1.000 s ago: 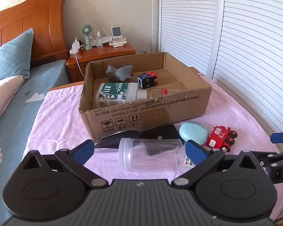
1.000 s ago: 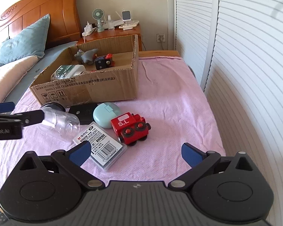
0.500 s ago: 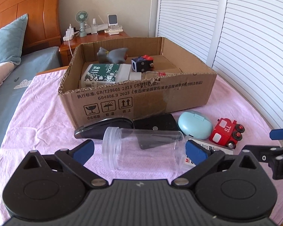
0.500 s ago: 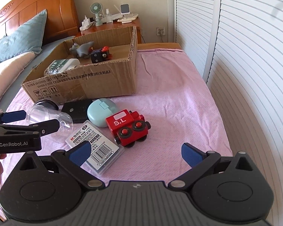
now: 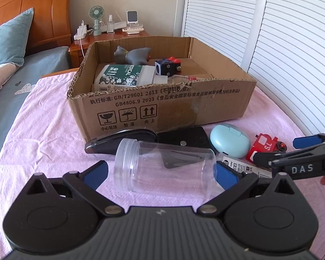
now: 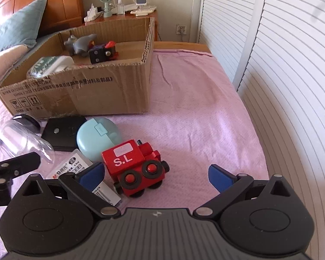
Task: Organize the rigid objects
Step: 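Withdraw both tools and approach the clear jar and red train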
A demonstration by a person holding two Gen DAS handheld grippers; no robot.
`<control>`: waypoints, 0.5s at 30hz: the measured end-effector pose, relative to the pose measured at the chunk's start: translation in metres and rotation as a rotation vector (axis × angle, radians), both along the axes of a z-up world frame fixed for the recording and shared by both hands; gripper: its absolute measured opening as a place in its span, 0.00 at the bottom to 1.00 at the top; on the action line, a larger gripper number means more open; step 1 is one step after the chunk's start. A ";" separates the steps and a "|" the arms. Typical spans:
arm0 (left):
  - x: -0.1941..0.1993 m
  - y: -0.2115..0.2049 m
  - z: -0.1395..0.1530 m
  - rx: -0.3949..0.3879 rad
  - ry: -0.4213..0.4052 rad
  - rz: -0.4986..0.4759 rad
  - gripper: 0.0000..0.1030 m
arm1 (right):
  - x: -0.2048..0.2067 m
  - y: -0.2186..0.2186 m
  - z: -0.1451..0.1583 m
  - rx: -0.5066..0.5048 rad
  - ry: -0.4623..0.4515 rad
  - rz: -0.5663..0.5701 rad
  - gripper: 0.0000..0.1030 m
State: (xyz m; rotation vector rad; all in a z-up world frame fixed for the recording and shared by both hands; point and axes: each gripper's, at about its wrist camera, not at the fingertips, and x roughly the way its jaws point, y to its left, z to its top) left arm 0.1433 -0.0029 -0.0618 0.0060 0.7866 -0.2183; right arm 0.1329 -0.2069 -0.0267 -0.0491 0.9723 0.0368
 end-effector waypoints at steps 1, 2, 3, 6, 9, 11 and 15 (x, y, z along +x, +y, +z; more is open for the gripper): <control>0.000 0.001 0.000 -0.002 0.000 -0.001 0.99 | 0.000 -0.002 0.000 0.007 0.002 -0.004 1.00; 0.000 0.001 0.000 -0.002 0.001 0.000 0.99 | 0.000 -0.005 0.000 0.008 0.007 -0.012 1.00; 0.000 0.001 0.000 -0.002 0.001 0.001 0.99 | -0.001 -0.008 0.000 0.002 0.008 -0.021 1.00; 0.000 0.002 0.000 -0.007 0.001 0.002 0.99 | -0.005 -0.019 -0.003 -0.035 0.024 -0.060 1.00; 0.000 0.002 0.000 -0.010 0.004 0.004 0.99 | -0.009 -0.027 -0.005 -0.041 0.034 -0.082 1.00; 0.000 0.003 0.000 -0.013 0.004 0.004 0.99 | -0.012 -0.027 -0.003 -0.034 0.018 -0.073 1.00; 0.000 0.004 0.000 -0.024 0.007 0.012 0.99 | -0.008 -0.020 -0.003 -0.021 0.006 -0.044 1.00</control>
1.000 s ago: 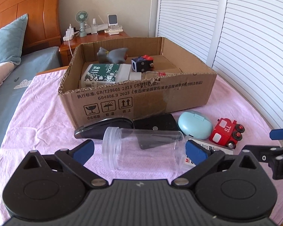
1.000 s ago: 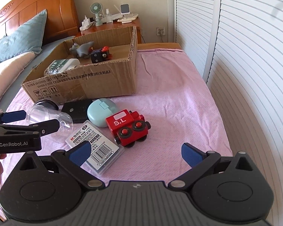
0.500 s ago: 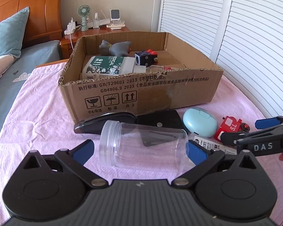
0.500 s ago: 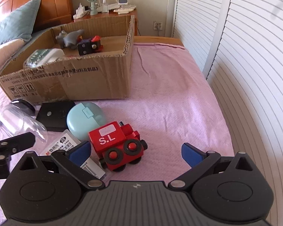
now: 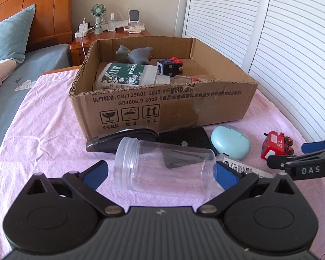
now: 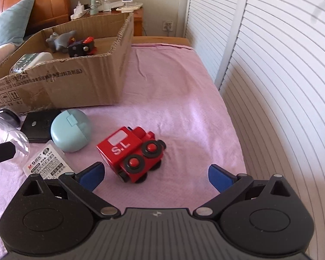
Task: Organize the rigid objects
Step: 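Withdraw both tools and approach the clear jar and red train, then grasp the red S.L toy train with right tool while left tool holds the clear jar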
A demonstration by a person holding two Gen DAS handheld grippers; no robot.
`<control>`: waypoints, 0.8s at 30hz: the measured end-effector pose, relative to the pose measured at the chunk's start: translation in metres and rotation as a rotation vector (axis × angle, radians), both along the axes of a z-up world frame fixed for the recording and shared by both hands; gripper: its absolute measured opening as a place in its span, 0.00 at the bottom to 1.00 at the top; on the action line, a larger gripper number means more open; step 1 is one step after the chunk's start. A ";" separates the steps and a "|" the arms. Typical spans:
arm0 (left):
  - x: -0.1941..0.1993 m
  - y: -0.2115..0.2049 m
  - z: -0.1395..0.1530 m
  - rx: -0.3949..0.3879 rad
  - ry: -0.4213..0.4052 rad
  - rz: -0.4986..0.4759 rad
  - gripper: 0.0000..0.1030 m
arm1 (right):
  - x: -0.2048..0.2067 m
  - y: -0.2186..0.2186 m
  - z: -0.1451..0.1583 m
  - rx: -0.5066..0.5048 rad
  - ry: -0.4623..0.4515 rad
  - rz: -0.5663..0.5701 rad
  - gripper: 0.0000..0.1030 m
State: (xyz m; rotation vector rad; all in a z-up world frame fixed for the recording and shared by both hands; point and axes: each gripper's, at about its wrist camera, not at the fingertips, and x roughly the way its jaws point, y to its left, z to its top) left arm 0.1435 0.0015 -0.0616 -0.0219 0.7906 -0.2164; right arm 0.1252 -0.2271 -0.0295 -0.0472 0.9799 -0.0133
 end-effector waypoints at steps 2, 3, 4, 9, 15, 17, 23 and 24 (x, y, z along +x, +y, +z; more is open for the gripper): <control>0.000 0.000 0.000 -0.002 0.000 0.001 0.99 | 0.005 0.002 0.000 0.024 -0.010 -0.013 1.00; 0.000 0.001 0.001 -0.002 -0.001 0.002 0.99 | 0.008 0.003 0.000 0.032 -0.019 -0.021 1.00; -0.001 0.001 0.001 -0.002 -0.003 0.003 0.99 | 0.010 0.004 0.000 0.043 -0.031 -0.028 1.00; -0.002 0.001 0.001 0.002 -0.001 0.006 0.99 | 0.015 0.002 -0.003 0.025 -0.036 -0.081 1.00; -0.002 0.001 0.001 0.003 -0.012 0.000 0.99 | -0.003 -0.010 -0.006 -0.009 -0.041 -0.102 1.00; -0.003 0.000 0.001 0.010 -0.025 -0.002 0.99 | -0.007 -0.007 -0.008 -0.028 -0.055 -0.083 1.00; -0.010 -0.003 0.001 0.049 -0.084 -0.037 0.97 | -0.009 0.000 -0.008 -0.006 -0.084 -0.042 0.90; -0.010 -0.004 0.000 0.054 -0.084 -0.046 0.97 | -0.008 0.002 -0.007 -0.006 -0.088 -0.038 0.88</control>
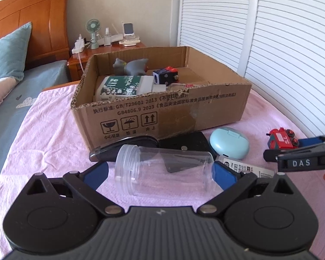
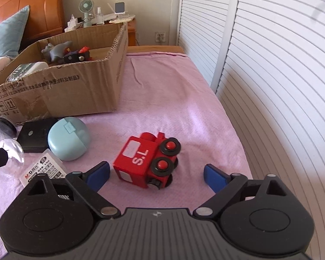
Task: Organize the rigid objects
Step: 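Grasp the red S.L toy train with right tool while left tool holds the clear jar, then lift the red train into the cardboard box and open right tool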
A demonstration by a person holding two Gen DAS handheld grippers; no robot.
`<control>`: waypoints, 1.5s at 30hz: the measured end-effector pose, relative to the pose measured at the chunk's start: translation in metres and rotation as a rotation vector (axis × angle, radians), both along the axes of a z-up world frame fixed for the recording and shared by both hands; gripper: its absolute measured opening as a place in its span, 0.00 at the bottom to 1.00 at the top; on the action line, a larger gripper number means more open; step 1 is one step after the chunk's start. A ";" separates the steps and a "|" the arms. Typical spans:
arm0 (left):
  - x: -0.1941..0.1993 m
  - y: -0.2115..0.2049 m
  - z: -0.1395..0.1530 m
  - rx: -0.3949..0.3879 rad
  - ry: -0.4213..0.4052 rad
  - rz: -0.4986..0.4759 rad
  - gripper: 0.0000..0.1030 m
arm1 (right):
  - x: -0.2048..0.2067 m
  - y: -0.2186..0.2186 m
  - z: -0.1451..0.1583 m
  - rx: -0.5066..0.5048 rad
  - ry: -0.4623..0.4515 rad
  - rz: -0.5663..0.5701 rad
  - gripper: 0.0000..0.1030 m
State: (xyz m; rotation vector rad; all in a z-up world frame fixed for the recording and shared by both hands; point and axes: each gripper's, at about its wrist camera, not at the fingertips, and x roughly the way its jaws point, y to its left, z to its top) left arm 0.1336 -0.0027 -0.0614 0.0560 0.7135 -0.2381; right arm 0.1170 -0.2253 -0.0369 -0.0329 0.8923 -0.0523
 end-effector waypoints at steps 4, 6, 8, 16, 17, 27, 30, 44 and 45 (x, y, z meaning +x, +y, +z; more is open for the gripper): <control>0.002 -0.005 -0.002 0.028 0.000 -0.012 0.95 | 0.002 0.002 0.001 0.000 -0.008 -0.002 0.86; 0.002 -0.008 -0.002 0.028 0.001 -0.029 0.95 | 0.003 0.003 0.001 0.001 -0.010 0.000 0.85; 0.003 -0.011 -0.004 0.043 0.006 -0.039 0.95 | 0.004 0.004 0.001 -0.003 -0.012 0.001 0.84; 0.007 -0.009 -0.007 0.032 0.020 -0.034 0.88 | 0.003 0.007 0.003 -0.011 -0.031 0.006 0.68; 0.007 -0.009 -0.007 0.031 0.021 -0.036 0.88 | 0.003 0.008 0.003 -0.015 -0.032 0.004 0.66; 0.008 -0.006 -0.002 0.026 0.060 -0.095 0.88 | 0.002 0.011 0.008 -0.052 -0.012 0.039 0.52; 0.006 -0.003 0.001 0.040 0.065 -0.130 0.88 | -0.001 0.010 0.011 -0.058 -0.009 0.067 0.52; 0.000 0.007 0.008 0.057 0.104 -0.199 0.88 | -0.004 0.005 0.022 -0.057 0.029 0.143 0.53; 0.001 0.007 0.008 0.057 0.105 -0.198 0.88 | -0.004 0.005 0.020 -0.048 0.031 0.143 0.54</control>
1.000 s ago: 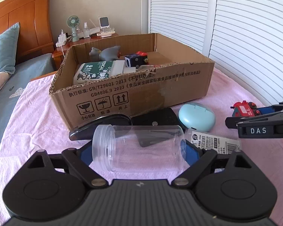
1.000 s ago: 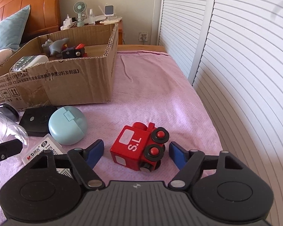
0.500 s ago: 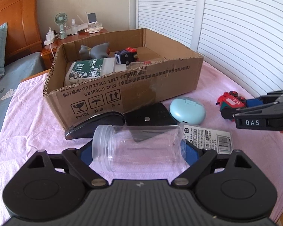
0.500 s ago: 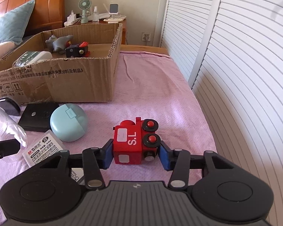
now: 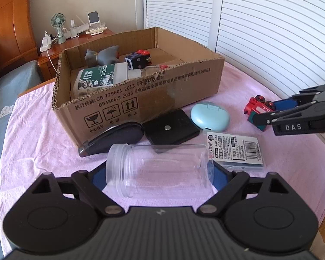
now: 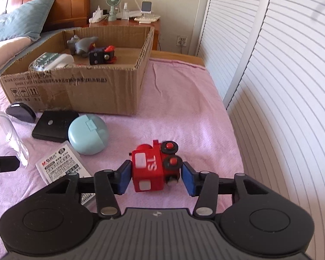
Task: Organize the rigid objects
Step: 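Lift the red train into the cardboard box and open right tool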
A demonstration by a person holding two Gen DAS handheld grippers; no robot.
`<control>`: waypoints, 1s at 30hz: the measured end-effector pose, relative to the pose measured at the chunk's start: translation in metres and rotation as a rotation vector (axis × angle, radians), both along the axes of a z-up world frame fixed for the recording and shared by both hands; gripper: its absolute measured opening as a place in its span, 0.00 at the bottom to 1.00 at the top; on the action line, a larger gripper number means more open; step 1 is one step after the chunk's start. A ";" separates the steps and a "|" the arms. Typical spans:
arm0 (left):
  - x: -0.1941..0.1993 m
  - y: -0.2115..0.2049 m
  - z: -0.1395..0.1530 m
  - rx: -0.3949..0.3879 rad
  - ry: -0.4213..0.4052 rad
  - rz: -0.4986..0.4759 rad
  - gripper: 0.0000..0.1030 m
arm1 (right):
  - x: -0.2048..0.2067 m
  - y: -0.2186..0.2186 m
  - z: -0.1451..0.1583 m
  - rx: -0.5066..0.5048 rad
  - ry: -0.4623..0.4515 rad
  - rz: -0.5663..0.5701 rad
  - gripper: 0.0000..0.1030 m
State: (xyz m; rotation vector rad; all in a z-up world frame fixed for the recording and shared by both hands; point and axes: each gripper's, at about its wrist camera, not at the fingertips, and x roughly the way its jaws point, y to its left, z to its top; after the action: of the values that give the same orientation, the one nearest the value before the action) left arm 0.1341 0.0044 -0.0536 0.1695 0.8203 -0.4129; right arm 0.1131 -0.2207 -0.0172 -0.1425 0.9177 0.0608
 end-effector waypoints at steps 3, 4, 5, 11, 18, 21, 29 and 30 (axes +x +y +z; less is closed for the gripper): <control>0.001 0.001 -0.001 -0.008 0.008 0.007 0.88 | 0.002 -0.002 -0.005 0.016 0.005 -0.008 0.54; 0.001 0.001 -0.001 -0.012 0.010 0.008 0.88 | 0.002 -0.003 -0.007 0.017 -0.001 -0.012 0.54; 0.001 0.001 -0.001 -0.014 0.012 0.008 0.88 | 0.003 -0.003 -0.008 0.019 -0.007 -0.012 0.55; 0.004 0.001 0.001 -0.022 0.021 0.004 0.88 | 0.008 -0.003 -0.009 0.030 -0.013 0.002 0.53; 0.005 0.002 0.014 -0.013 0.018 -0.029 0.88 | 0.005 -0.001 0.011 0.032 -0.033 0.045 0.53; 0.005 0.005 0.023 -0.006 0.008 -0.044 0.88 | 0.004 -0.001 0.028 0.039 -0.054 0.074 0.53; 0.006 0.015 0.046 -0.003 -0.020 -0.046 0.88 | 0.027 0.012 0.077 0.077 -0.139 0.172 0.53; 0.006 0.017 0.049 -0.001 -0.024 -0.045 0.88 | 0.032 0.015 0.080 0.083 -0.148 0.188 0.53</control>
State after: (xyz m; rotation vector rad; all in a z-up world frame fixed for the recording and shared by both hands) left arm 0.1404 0.0212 -0.0048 0.1917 0.7942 -0.4528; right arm 0.1450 -0.2053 0.0632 -0.1537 0.7510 0.2599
